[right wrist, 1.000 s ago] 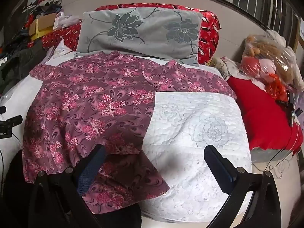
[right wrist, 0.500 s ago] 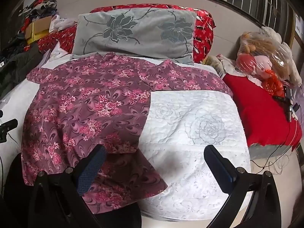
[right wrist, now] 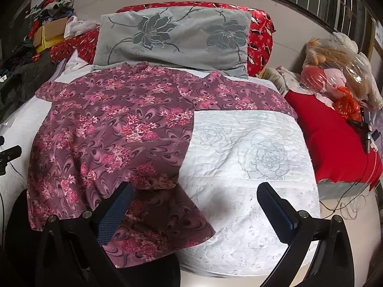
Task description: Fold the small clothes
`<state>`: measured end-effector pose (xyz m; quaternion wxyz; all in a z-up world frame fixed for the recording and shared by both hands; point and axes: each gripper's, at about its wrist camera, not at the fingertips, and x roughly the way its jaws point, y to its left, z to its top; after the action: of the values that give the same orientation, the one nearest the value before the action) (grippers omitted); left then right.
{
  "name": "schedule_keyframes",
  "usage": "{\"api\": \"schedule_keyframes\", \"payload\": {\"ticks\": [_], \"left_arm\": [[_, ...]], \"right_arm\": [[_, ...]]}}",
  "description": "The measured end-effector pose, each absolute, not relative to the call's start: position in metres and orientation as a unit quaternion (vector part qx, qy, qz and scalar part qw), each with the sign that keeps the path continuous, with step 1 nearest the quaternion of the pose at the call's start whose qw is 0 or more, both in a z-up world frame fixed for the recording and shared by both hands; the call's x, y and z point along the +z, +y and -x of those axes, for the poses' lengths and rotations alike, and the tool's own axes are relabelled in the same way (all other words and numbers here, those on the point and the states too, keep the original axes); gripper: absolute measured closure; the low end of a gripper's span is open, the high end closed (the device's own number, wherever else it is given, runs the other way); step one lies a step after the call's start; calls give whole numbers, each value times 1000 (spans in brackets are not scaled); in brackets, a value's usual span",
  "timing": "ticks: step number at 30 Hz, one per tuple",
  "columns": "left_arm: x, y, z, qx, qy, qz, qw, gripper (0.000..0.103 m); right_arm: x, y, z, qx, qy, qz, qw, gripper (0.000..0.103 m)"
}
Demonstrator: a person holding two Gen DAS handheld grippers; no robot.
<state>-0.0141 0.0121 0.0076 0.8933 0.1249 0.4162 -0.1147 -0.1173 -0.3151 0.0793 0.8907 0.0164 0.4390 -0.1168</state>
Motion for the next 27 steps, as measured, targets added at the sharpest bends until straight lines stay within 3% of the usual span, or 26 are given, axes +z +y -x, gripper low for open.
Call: {"api": "schedule_keyframes", "payload": {"ticks": [27], "left_arm": [[7, 13, 18, -125, 423, -116, 890, 0]], "right_arm": [[82, -319, 127, -123, 434, -14, 892, 0]]}}
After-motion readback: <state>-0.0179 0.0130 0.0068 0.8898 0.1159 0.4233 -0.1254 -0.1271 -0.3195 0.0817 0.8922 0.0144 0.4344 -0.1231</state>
